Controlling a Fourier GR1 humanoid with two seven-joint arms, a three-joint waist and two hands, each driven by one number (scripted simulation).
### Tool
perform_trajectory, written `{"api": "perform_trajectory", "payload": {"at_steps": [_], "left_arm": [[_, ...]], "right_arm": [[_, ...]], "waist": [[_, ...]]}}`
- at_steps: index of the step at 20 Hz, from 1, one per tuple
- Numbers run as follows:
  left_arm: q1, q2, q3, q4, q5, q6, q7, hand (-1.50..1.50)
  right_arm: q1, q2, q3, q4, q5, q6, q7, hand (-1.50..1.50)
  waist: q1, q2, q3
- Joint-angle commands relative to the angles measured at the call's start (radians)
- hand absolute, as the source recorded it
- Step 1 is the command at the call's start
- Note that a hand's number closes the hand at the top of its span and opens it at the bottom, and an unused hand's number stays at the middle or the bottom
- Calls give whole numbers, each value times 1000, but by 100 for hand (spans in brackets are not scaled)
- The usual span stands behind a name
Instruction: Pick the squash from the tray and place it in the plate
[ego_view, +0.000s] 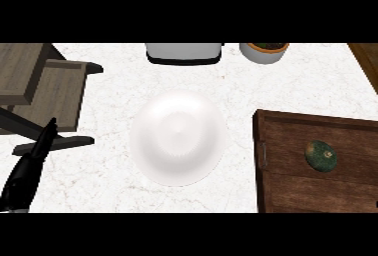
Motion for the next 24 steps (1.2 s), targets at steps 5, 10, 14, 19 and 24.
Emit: {"api": "perform_trajectory", "payload": {"at_steps": [5,10,14,19,24], "left_arm": [[-12,-18,24,23,-24,-16,-7,0],[-32,-43,49,5,-45,-33,30,0],[-18,-90,58,35,-92,-23,-14,0],[-26,-95,73,-31,-110,-55,82,0],[17,-116,110,-7,-119,-88,7,0]], "right_arm": [[-136,-59,115,148,129,140,85,-150],[-249,-18,133,243,194,226,100,-150],[-222,58,150,298,297,254,-6,-150],[-240,107,165,321,355,307,-23,-150],[-309,137,158,512,452,354,-154,-150]], "waist": [[5,1,0],[-4,-1,0],[-9,-2,0],[-10,-2,0],[-6,-1,1]]}}
